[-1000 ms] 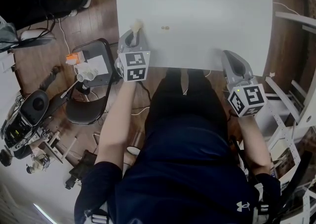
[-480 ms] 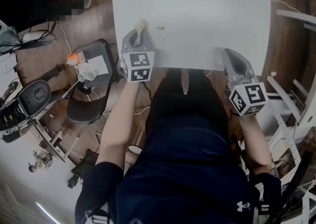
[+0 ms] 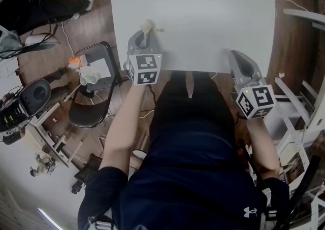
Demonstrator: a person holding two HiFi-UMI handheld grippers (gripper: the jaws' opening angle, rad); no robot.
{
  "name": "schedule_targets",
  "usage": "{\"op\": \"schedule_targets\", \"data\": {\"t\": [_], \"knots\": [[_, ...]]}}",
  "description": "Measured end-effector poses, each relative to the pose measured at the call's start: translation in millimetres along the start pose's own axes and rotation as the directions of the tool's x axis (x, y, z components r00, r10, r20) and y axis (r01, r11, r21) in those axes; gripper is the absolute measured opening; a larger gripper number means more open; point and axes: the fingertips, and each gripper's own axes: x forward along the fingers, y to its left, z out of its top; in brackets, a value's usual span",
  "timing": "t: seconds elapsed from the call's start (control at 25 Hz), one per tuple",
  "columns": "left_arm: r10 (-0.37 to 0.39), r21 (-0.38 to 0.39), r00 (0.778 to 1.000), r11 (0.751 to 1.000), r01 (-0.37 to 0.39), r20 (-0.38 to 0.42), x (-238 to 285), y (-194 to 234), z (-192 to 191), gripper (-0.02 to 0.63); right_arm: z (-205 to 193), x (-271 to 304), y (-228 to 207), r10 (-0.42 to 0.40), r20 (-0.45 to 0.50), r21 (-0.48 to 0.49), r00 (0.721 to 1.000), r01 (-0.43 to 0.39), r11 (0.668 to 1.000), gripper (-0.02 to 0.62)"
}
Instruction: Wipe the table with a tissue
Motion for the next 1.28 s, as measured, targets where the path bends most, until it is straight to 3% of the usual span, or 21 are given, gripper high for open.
{"op": "schedule_targets", "data": {"t": [1.28], "knots": [[-0.059,0.071,0.998,0.996,0.058,0.021,6,-85,38,0.012,-3,-23,-24,0.011,0.012,0.006,1.000,-0.011,1.000,0.005]]}}
